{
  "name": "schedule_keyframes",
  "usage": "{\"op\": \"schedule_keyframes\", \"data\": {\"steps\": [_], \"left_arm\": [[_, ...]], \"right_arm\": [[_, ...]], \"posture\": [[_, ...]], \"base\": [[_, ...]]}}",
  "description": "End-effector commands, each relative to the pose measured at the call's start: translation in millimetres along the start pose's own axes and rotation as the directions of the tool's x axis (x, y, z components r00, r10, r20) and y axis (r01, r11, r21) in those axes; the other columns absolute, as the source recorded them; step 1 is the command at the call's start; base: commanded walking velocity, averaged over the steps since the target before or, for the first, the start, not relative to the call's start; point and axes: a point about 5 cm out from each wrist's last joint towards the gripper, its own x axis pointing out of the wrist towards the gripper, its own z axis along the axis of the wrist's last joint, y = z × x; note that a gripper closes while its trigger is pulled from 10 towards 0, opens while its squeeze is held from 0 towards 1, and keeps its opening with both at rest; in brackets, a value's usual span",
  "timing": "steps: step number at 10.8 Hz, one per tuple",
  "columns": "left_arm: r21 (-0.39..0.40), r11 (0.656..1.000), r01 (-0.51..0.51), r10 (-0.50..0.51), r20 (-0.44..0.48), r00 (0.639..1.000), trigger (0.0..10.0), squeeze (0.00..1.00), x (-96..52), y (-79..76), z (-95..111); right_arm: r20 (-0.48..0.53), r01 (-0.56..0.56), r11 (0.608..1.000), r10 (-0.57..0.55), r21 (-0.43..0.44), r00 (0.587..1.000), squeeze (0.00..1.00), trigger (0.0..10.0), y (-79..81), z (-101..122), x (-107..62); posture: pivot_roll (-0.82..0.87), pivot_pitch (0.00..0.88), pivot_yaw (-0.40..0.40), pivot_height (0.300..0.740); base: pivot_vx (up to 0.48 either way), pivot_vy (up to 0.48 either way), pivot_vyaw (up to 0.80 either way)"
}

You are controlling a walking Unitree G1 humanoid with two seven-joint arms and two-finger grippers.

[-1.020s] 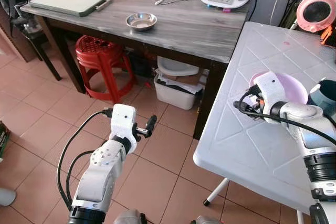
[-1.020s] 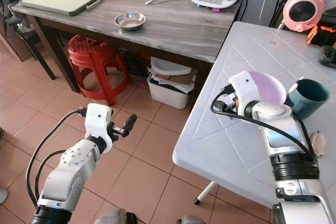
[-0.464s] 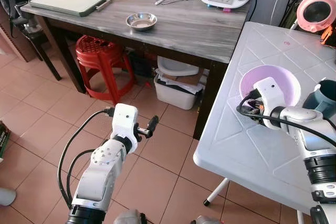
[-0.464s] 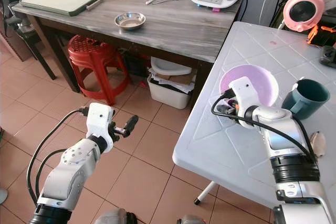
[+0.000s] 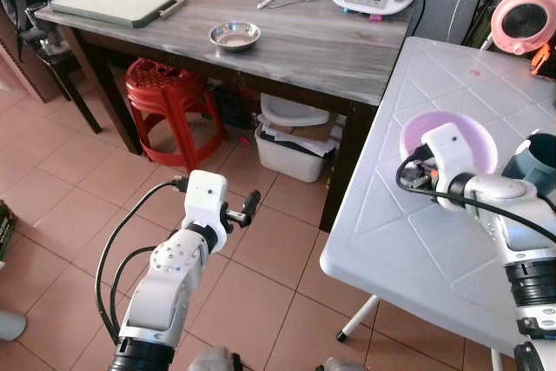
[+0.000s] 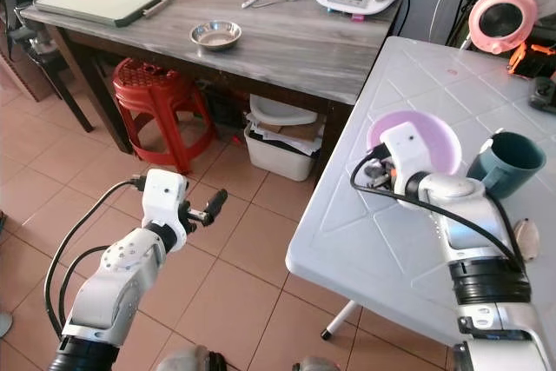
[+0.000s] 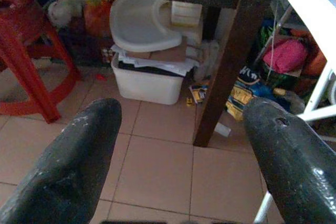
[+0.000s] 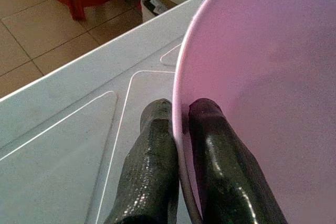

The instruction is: Setting the table

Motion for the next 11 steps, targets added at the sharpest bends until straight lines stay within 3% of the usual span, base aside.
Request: {"op": "schedule_keyframes", "data": {"steps": [1,2,3,5,6,7,9,11], "left_arm": [[0.002,1.0,-0.021,0.021,0.021,1.0,10.0,0.0,0.9,5.3,4.0],[-0.001,0.999,-0.052,0.052,0.045,0.998,10.0,0.0,1.6,10.6,7.1],[-0.022,0.995,-0.097,0.099,0.057,0.993,10.0,0.0,2.1,18.7,8.3],[-0.016,0.992,-0.126,0.127,0.064,0.99,10.0,0.0,2.3,26.3,8.3],[-0.016,0.99,-0.143,0.144,0.068,0.987,10.0,0.0,0.0,28.9,7.1],[-0.033,0.986,-0.163,0.166,0.077,0.983,10.0,0.0,-3.4,32.0,5.1],[-0.047,0.98,-0.195,0.2,0.132,0.971,10.0,0.0,-0.1,36.8,12.1],[-0.03,0.971,-0.239,0.24,0.213,0.947,10.0,0.0,3.0,40.1,22.6]], "right_arm": [[-0.01,-0.021,0.999,0.021,-0.028,1.0,0.0,0.0,8.5,-5.9,2.0],[0.025,-0.056,0.996,0.058,-0.074,0.998,0.0,0.0,26.8,-5.3,4.9],[0.025,-0.053,0.995,0.056,-0.084,0.998,0.0,0.0,34.6,-12.5,7.3],[0.088,-0.015,0.998,0.02,-0.056,0.996,0.0,0.0,39.3,-13.1,9.0],[0.177,0.031,0.999,-0.028,-0.016,0.984,0.0,2.1,42.6,-6.9,7.1],[0.298,0.109,0.994,-0.11,0.018,0.948,0.0,10.0,49.5,1.5,3.4],[0.435,0.21,0.975,-0.221,0.075,0.873,0.0,10.0,68.8,6.7,-1.8],[0.493,0.24,0.965,-0.261,0.106,0.83,0.0,10.0,86.1,8.9,-3.6]], "posture": [[-0.07,0.0,0.013,0.74],[-0.07,0.0,0.014,0.74],[-0.06,0.0,0.015,0.74],[-0.06,0.0,0.014,0.74],[-0.05,0.0,0.009,0.74],[-0.05,0.0,0.016,0.74],[-0.04,0.0,0.026,0.74],[-0.04,0.0,0.023,0.74]], "base": [[0.0,0.0,0.0],[0.0,0.0,0.0],[0.0,0.0,0.0],[0.0,0.0,0.0],[0.0,0.292,0.0],[0.0,0.48,0.0],[0.0,0.48,0.0],[0.0,0.48,0.0]]}}
